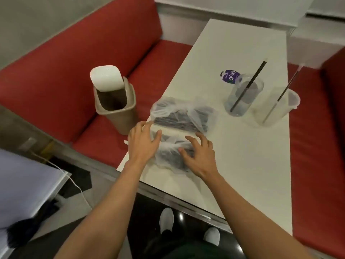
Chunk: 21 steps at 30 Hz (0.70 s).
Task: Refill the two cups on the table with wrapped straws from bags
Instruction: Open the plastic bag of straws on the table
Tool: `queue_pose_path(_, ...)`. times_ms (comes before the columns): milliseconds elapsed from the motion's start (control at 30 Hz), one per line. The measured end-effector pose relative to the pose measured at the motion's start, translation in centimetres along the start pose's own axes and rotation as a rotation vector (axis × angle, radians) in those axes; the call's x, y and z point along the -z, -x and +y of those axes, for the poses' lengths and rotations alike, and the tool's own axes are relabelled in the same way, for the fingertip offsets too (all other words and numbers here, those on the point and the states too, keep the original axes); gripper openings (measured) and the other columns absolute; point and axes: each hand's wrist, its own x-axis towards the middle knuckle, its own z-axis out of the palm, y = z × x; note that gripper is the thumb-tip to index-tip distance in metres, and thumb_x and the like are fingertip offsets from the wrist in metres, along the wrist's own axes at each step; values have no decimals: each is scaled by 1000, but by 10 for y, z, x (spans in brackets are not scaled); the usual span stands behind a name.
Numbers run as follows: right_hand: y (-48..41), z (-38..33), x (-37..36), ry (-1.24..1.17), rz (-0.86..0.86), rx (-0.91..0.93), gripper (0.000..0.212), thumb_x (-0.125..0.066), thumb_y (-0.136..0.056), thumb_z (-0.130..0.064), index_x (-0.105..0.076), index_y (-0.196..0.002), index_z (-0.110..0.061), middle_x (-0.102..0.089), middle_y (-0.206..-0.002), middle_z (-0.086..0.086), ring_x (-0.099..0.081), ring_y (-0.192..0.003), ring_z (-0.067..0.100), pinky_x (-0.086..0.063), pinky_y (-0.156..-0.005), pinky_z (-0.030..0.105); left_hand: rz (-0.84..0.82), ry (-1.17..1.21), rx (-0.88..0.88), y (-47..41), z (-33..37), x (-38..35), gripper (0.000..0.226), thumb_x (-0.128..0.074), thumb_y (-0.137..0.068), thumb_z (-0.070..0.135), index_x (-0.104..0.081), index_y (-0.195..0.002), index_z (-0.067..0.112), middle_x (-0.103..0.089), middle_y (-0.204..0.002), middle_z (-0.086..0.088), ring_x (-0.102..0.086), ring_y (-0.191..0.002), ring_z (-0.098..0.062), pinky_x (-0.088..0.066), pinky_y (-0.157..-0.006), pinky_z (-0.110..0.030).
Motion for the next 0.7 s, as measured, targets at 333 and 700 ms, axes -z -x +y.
queue_pose_path(333,-4,16,-39,-56,-94,-123,63,-34,-95,-74,-54,-144,-41,-38,-160,4,-32,-147,33,-21,-117,35,-202,146,319,0,-36,-16,55,-50,-99,60,-51,-144,28,-48,-132,-12,-52,-122,-39,-42,-105,-44)
queue_pose_path(700,-10,81,67,-28,108,-122,38,-57,-100,-52,-69,-131,-34,-59,-142,1,-50,-129,33,-41,-114,40,-81,336,138,4,71,-44,48,-59,-96,59,-66,-124,20,-57,-120,-2,-54,-102,-16,-41,-89,-29)
